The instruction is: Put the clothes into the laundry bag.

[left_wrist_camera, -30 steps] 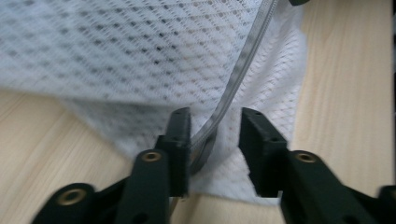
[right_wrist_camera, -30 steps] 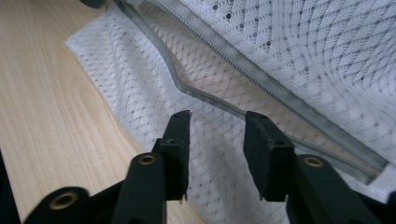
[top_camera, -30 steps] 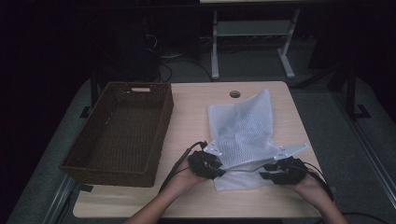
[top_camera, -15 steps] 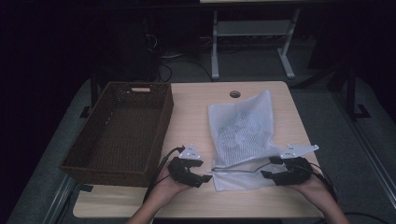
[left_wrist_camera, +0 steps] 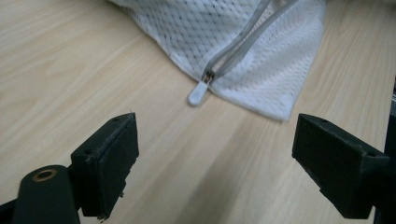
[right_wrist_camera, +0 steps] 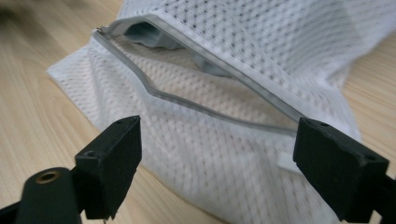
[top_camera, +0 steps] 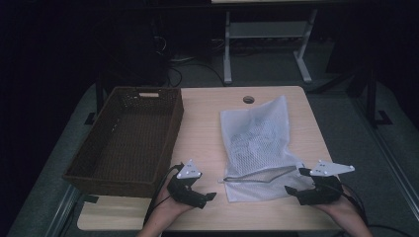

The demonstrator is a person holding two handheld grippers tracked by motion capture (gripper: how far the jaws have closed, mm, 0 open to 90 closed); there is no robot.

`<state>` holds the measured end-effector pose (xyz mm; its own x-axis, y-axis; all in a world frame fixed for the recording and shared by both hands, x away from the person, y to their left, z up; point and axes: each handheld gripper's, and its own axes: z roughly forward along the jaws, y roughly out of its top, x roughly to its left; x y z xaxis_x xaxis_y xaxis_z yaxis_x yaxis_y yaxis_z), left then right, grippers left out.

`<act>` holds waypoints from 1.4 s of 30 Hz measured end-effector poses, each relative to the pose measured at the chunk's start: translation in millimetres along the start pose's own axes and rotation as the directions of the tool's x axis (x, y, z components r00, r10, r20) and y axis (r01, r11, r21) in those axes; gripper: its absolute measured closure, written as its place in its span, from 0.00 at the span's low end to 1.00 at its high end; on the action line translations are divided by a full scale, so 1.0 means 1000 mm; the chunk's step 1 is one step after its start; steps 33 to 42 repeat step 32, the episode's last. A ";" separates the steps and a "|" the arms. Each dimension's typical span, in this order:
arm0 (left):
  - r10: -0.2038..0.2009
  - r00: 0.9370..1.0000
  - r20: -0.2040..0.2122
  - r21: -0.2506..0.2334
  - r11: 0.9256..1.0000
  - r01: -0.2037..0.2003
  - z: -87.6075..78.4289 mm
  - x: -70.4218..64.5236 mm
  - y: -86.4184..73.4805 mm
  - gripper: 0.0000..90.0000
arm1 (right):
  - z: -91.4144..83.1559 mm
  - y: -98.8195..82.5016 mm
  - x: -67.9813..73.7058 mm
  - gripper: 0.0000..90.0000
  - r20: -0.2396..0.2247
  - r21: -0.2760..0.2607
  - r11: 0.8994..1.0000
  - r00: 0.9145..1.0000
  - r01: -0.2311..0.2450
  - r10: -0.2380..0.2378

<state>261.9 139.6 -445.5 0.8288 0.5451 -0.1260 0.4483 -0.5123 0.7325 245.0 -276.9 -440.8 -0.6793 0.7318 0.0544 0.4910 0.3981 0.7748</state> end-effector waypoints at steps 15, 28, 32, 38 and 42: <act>0.044 0.999 0.011 0.016 0.999 -0.044 -0.006 0.003 -0.017 0.15 | -0.007 -0.029 -0.007 0.15 0.041 -0.013 0.998 0.997 -0.066 0.067; 0.017 0.999 0.035 -0.004 1.000 -0.017 -0.004 0.004 -0.017 0.15 | -0.008 -0.030 -0.009 0.15 0.031 -0.019 0.998 0.998 -0.060 0.061; 0.022 0.999 0.033 0.000 1.000 -0.022 -0.003 0.004 -0.017 0.15 | -0.008 -0.030 -0.009 0.15 0.030 -0.025 0.998 0.998 -0.061 0.062; 0.022 0.999 0.033 0.000 1.000 -0.022 -0.003 0.004 -0.017 0.15 | -0.008 -0.030 -0.009 0.15 0.030 -0.025 0.998 0.998 -0.061 0.062; 0.022 0.999 0.033 0.000 1.000 -0.022 -0.003 0.004 -0.017 0.15 | -0.008 -0.030 -0.009 0.15 0.030 -0.025 0.998 0.998 -0.061 0.062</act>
